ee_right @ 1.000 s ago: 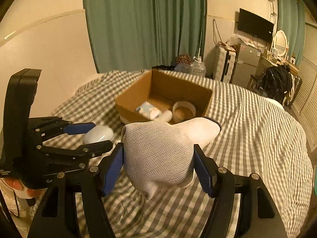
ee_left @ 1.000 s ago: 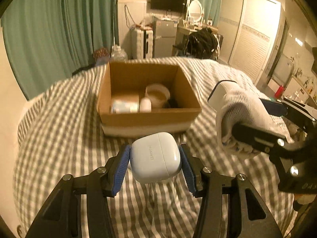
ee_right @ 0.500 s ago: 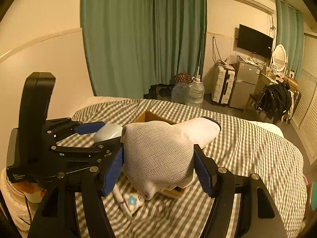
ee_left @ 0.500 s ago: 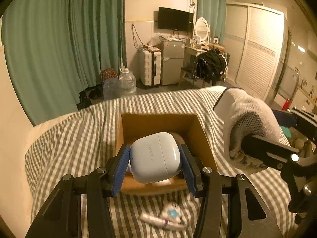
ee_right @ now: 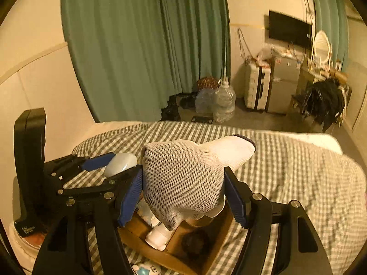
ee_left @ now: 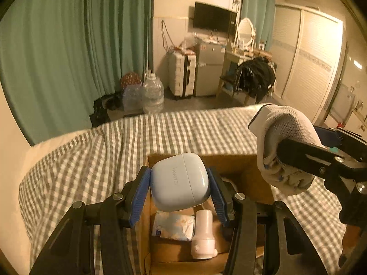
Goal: Organize objects
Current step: 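Lower the sock and earbud case into the box and open both grippers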
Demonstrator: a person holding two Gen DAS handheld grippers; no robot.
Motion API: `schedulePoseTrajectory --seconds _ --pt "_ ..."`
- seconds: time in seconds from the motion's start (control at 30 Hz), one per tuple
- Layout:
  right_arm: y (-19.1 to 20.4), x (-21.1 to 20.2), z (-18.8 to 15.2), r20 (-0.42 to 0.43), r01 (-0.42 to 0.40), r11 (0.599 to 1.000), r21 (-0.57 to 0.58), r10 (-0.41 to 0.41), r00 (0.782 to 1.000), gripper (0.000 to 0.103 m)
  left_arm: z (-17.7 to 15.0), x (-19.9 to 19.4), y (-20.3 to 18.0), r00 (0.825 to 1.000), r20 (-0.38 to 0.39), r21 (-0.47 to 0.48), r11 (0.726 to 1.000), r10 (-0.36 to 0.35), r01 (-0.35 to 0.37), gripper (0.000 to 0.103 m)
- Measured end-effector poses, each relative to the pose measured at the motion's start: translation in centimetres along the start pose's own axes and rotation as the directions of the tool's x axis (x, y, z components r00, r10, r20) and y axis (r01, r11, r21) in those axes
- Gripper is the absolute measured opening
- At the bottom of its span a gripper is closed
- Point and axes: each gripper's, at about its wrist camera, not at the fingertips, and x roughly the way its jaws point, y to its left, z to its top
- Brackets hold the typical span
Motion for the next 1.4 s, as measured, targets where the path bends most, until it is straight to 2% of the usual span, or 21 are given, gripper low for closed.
schedulePoseTrajectory --seconds 0.17,0.43,0.67,0.9,0.97,1.03,1.2,1.3,1.4 --pt "-1.9 4.0 -1.7 -0.099 -0.027 0.998 0.056 0.032 0.995 0.067 -1.4 2.6 -0.9 0.999 -0.050 0.034 0.999 0.014 -0.012 0.052" --pt "-3.9 5.7 -2.6 -0.148 -0.055 0.990 0.128 0.073 0.986 0.067 -3.0 4.7 -2.3 0.995 -0.102 0.063 0.998 0.022 -0.016 0.052" --pt "-4.4 6.4 -3.3 -0.158 -0.052 0.991 0.126 0.071 0.985 0.068 -3.7 5.6 -3.0 0.993 -0.119 0.076 0.997 0.018 -0.009 0.052" --pt "-4.4 5.6 -3.4 -0.137 -0.080 0.984 0.156 0.102 0.985 0.075 -3.6 6.1 -2.9 0.991 -0.136 0.065 0.998 -0.006 0.015 0.054" --pt "-4.5 5.1 -3.3 -0.120 -0.087 0.983 0.163 0.107 0.987 0.079 -3.5 5.8 -2.8 0.992 -0.128 0.061 0.998 -0.009 0.017 0.062" --pt "-4.4 4.6 -3.0 -0.107 -0.079 0.984 0.157 0.097 0.990 0.079 -3.5 5.0 -2.6 0.996 -0.093 0.060 0.998 0.003 0.002 0.084" --pt "-4.0 1.8 -2.4 -0.039 -0.055 0.990 0.132 0.061 0.997 0.080 -3.3 2.6 -2.3 0.999 -0.033 0.055 0.998 0.004 -0.002 0.087" --pt "-3.5 -0.4 -2.0 0.013 -0.036 0.994 0.107 0.034 0.999 0.084 -3.2 0.8 -2.3 1.000 0.007 0.045 0.999 0.015 -0.015 0.094" --pt "-2.4 -3.3 -2.2 0.070 -0.009 0.998 0.064 0.005 0.998 0.086 -3.0 -1.1 -1.8 0.999 0.043 0.029 0.999 0.020 -0.021 0.096"
